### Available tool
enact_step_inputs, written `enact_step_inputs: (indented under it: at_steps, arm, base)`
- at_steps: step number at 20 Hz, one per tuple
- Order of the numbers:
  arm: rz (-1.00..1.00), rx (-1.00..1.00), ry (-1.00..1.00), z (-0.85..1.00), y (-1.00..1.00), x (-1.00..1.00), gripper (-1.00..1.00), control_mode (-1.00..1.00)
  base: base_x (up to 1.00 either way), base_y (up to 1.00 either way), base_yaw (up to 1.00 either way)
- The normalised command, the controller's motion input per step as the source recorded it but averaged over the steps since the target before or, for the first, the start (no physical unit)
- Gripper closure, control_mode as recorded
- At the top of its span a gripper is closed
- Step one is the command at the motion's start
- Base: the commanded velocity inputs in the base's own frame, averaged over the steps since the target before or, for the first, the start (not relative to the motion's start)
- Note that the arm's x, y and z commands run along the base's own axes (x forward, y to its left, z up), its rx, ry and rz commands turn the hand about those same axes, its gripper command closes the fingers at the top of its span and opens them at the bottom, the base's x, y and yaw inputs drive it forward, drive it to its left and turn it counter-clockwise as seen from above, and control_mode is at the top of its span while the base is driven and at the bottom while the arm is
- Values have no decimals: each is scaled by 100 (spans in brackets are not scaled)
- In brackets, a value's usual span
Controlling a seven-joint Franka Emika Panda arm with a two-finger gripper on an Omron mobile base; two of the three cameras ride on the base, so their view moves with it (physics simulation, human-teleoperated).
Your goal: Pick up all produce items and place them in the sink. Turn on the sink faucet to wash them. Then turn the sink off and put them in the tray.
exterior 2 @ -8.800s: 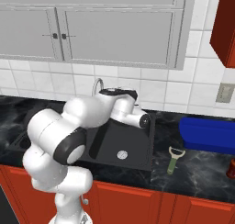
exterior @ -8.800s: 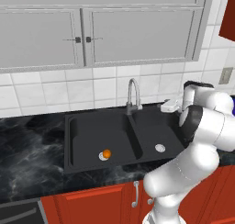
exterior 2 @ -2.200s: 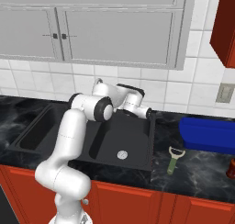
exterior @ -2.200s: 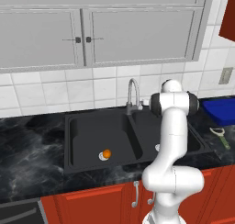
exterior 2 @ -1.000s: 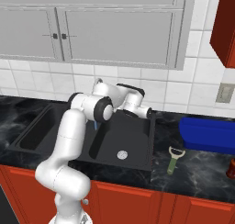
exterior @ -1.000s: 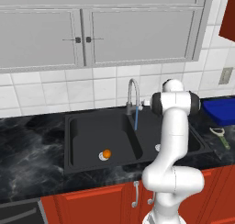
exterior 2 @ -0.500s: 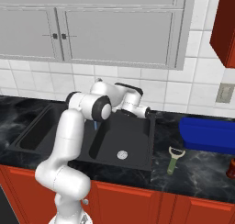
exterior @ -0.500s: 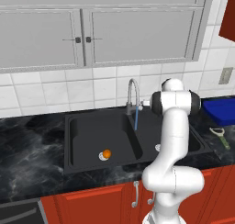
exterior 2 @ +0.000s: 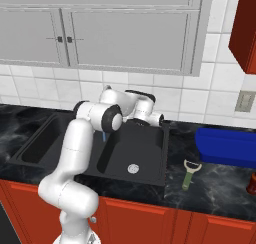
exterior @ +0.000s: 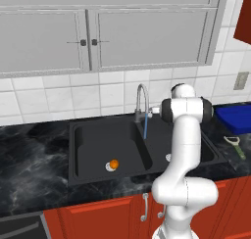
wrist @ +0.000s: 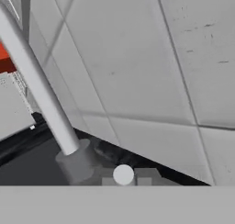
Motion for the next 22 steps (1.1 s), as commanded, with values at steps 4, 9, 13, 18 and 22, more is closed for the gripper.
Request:
enact_step_inputs:
  at_steps: [4,9,13,18,22]
  arm:
    - [21,0,-4,0,55,15,100,-100]
    - [22,2,-3,0,57,21,100,-100]
    - [19,0,-1,0,75,13,100,-100]
    - [14,0,-2,0,89,0,100,-100]
    - [12,0,0,0,93,0,100,-100]
  base:
    - [0,0,0]
    - [0,0,0]
    - [0,0,0]
    - [0,0,0]
    - [0,0,0]
